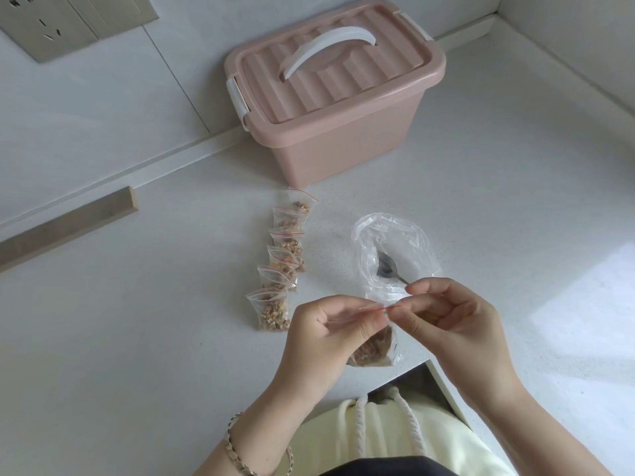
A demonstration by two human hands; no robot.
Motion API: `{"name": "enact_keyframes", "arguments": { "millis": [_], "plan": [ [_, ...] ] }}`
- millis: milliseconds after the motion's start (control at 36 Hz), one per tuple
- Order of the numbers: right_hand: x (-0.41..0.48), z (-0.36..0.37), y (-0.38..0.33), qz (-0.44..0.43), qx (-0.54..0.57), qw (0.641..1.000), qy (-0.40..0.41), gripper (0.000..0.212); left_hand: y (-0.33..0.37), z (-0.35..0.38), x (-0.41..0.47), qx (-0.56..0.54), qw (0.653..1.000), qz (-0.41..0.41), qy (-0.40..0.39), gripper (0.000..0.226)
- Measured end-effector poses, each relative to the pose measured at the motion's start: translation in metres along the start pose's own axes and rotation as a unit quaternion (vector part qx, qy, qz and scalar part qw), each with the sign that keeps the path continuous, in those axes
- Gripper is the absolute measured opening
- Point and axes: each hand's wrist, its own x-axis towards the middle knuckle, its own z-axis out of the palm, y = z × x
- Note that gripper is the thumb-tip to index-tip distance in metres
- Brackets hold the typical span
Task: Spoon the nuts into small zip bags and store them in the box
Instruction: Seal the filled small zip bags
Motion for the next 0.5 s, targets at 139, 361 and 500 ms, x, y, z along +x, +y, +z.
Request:
{"name": "enact_keyframes", "arguments": {
  "millis": [139, 361, 500],
  "plan": [
    [-0.0028, 0.0009, -0.0036, -0.029, -0.018, 0.999, 0.000, 0.028, -0.0005, -0.0010, -0.0009, 0.038, 0.999, 0.035, -0.014, 0.017],
    [-0.0036, 0.0011, -0.0059, -0.052, -0.049, 0.997, -0.005, 0.020, 0.0005, -0.0014, -0.0021, 0.087, 0.993, 0.081, -0.009, 0.003],
    [-0.0028, -0.0008, -0.0048, -0.019, -0.076, 0.996, -0.044, 0.019, 0.0037, -0.0025, -0.0012, 0.078, 0.995, 0.054, -0.018, 0.003]
  ]
}}
